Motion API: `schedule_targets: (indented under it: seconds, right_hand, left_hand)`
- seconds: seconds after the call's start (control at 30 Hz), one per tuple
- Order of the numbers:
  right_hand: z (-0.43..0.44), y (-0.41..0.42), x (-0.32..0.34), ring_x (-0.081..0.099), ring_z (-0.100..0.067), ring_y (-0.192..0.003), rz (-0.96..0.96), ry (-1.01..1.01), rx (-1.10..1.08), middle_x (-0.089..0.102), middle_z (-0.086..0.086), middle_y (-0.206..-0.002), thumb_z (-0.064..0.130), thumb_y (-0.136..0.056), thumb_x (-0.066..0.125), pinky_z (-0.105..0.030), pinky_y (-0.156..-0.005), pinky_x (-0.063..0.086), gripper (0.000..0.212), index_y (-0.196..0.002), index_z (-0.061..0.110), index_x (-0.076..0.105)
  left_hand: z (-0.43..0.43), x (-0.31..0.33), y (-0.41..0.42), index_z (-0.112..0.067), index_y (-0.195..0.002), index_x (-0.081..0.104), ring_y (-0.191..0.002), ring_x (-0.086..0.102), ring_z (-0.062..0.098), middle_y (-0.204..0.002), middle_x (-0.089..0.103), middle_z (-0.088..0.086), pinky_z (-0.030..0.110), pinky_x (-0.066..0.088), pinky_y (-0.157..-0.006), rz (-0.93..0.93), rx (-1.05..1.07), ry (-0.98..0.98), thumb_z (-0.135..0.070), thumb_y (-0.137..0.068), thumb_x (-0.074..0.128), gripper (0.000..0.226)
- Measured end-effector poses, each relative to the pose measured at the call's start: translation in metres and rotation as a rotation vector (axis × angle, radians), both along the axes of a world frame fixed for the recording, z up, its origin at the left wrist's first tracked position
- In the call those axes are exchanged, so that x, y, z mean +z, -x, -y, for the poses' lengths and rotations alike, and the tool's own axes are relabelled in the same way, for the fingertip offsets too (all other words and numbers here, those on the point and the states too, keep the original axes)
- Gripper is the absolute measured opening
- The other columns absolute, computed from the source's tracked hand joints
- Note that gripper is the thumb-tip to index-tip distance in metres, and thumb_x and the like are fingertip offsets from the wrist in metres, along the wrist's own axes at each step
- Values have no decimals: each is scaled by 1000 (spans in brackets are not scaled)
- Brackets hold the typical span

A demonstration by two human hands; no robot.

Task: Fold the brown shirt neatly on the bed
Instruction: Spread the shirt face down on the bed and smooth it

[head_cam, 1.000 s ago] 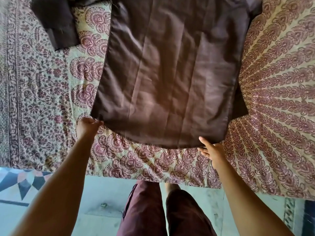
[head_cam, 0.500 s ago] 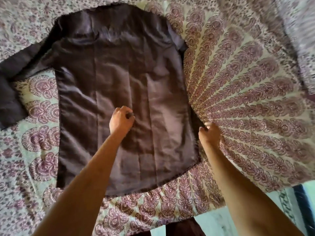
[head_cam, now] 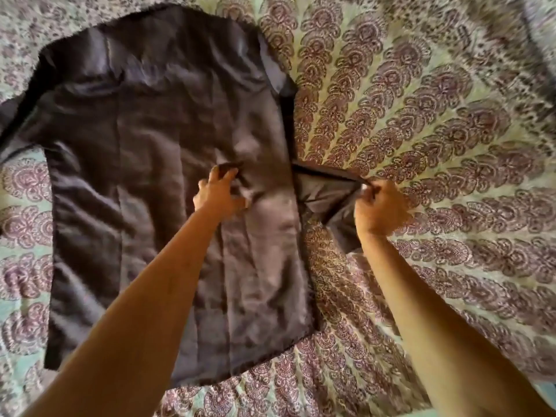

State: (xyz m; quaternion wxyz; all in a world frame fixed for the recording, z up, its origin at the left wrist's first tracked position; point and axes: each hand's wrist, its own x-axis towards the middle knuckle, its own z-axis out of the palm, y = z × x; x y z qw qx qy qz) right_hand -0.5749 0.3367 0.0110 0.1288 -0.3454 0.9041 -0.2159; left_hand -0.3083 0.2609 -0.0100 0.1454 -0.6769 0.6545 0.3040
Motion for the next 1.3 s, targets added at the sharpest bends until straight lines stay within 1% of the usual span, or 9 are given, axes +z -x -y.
schedule_targets:
  seconds: [0.2,0.33,0.5,0.6,0.7,0.83,1.0,1.13,1.3]
  right_hand:
    - [32,81,6,39,-33,-123,-100,11,-638,39,-17,-138,28,-94,30,-42,-103,30,43,-131,7,38]
    - [56,68,-1,29,-36,-134,-201,96,-169,27,-20,-147,16,-79,43,-42,-111,17,59,-137,6,35]
    - [122,45,-26,16,-32,-141,-183,-179,430,23,-15,-152,19,-81,58,-47,-115,7,71,-143,12,25]
    - [164,44,-32,26,-35,-135,-208,-259,502,36,-18,-144,26,-84,62,-49,-110,18,68,-141,12,28]
    - [196,48,-22,40,-36,-119,-330,-164,440,55,-18,-121,16,-85,59,-45,-100,29,32,-115,9,54]
    - [224,72,5,40,-35,-123,-299,6,27,42,-17,-134,12,-83,50,-47,-95,37,38,-121,10,49]
    - [210,46,-8,38,-40,-123,-430,-16,200,41,-24,-134,12,-81,45,-56,-104,25,35,-115,8,47]
    - [222,8,-18,48,-39,-106,-380,129,484,53,-21,-116,8,-66,53,-45,-89,32,38,-103,7,50]
    - [295,-58,-19,53,-41,-101,-27,201,650,60,-24,-109,5,-85,47,-45,-81,40,25,-107,0,58]
  left_hand:
    - [11,12,13,-38,-143,27,-127,36,41,-147,25,7,50,45,-93,46,43,-45,-45,-73,73,84]
    - [23,12,14,-36,-140,34,-119,48,42,-138,36,12,51,46,-94,70,57,-65,-47,-72,74,79]
    - [41,13,10,-34,-138,35,-115,52,40,-130,47,14,47,48,-90,133,19,-1,-47,-75,70,73]
    - [58,9,8,-33,-139,34,-119,46,38,-133,43,13,48,46,-87,142,40,180,-43,-79,68,70]
    - [82,-4,-2,-37,-143,28,-130,33,41,-151,22,9,53,40,-100,42,50,145,-44,-76,71,80]
    - [93,-10,-3,-43,-144,21,-136,25,39,-157,9,4,50,37,-103,73,36,24,-48,-74,71,87]
    - [94,-6,3,-44,-145,18,-138,22,37,-157,7,3,49,39,-102,91,31,-1,-47,-76,70,86]
    - [108,-1,-8,-40,-140,34,-128,43,32,-149,31,4,42,44,-98,41,-34,15,-46,-76,69,73]
    - [170,12,-73,-30,-108,67,-105,62,25,-109,69,3,38,51,-87,-165,352,305,-38,-85,60,25]
